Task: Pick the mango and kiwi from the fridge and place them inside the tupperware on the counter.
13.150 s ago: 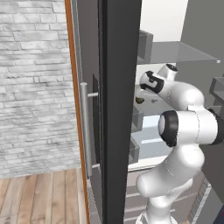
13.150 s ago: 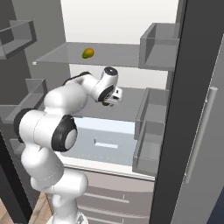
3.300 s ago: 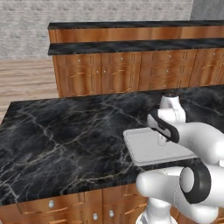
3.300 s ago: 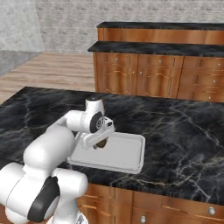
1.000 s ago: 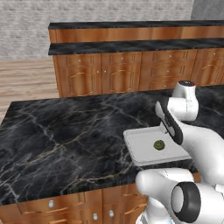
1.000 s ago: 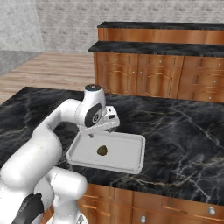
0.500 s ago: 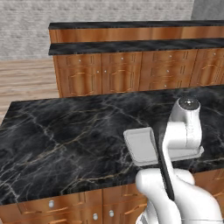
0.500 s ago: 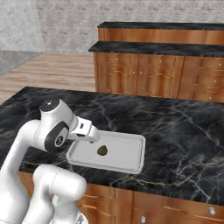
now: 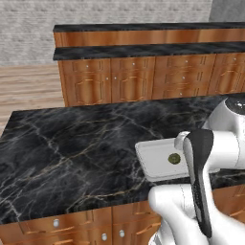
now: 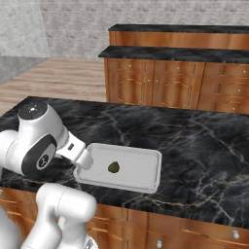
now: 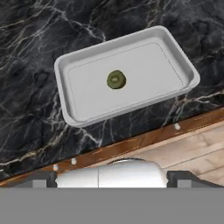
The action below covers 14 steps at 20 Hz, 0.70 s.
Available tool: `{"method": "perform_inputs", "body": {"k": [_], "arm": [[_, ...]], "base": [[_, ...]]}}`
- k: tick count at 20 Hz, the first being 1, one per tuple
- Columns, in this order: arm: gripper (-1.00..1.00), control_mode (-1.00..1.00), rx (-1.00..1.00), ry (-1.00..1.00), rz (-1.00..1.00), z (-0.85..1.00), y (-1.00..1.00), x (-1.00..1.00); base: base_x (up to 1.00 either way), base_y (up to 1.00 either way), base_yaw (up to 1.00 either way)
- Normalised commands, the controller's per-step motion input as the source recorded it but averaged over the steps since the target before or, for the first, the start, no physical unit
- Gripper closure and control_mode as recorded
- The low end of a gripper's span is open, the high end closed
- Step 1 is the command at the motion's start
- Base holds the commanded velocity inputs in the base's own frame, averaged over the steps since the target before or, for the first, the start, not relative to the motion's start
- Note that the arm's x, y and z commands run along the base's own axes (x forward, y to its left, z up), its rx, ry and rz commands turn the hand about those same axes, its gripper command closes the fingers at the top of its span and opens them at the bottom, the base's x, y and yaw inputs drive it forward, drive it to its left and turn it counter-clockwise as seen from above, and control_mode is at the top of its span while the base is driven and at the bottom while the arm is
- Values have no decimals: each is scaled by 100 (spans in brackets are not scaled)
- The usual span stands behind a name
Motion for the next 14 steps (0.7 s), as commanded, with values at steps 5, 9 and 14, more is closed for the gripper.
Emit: {"method": "perform_inputs", "body": {"k": [5,9,14], "arm": [[-100,-100,-17,-6,0,1,36,-27],[-100,-100,-2,-6,3,0,5,-6],[-100,100,0,-10,-3,0,0,-14]], "base": [[0,0,0],[0,0,0],[-32,-6,-37]]}}
